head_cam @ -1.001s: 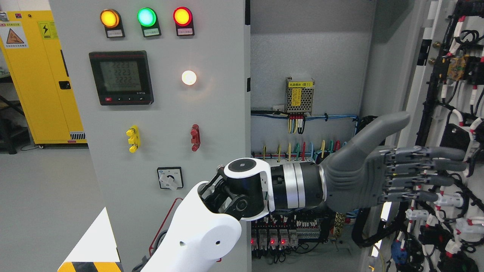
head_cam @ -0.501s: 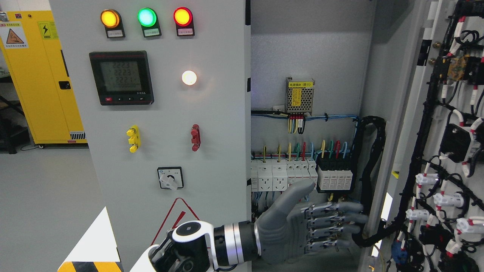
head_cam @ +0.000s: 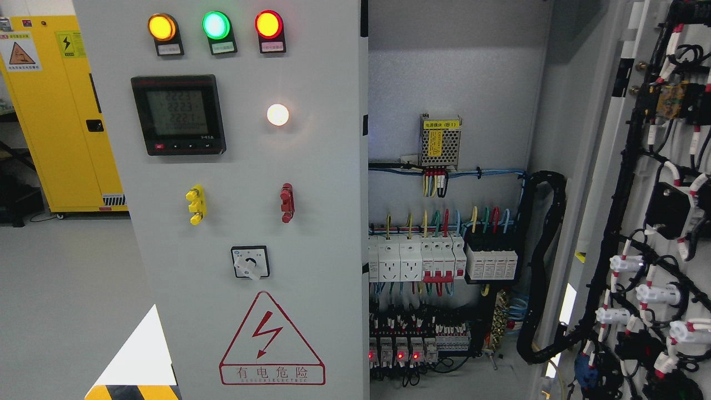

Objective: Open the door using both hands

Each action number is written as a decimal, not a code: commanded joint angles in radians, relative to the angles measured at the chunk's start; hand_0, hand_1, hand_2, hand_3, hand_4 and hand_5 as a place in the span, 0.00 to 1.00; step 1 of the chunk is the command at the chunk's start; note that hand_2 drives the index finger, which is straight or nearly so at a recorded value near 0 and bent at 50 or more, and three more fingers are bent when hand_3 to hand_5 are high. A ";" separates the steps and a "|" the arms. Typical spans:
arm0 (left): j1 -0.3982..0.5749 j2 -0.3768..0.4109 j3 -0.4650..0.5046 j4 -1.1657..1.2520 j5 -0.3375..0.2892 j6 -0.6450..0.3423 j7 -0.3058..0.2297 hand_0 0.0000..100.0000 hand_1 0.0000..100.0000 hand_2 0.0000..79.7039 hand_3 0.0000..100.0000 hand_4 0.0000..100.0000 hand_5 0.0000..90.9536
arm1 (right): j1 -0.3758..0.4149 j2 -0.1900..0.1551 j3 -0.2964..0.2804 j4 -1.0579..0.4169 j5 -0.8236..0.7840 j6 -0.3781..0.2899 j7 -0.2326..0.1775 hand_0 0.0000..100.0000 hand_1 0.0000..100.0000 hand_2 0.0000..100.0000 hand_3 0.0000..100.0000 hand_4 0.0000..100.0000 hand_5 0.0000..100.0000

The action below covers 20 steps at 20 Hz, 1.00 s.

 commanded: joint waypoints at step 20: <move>0.095 -0.218 0.419 1.774 -0.132 -0.406 0.195 0.23 0.20 0.00 0.00 0.00 0.00 | 0.001 0.005 0.003 -0.014 0.000 -0.008 0.001 0.21 0.06 0.00 0.00 0.00 0.00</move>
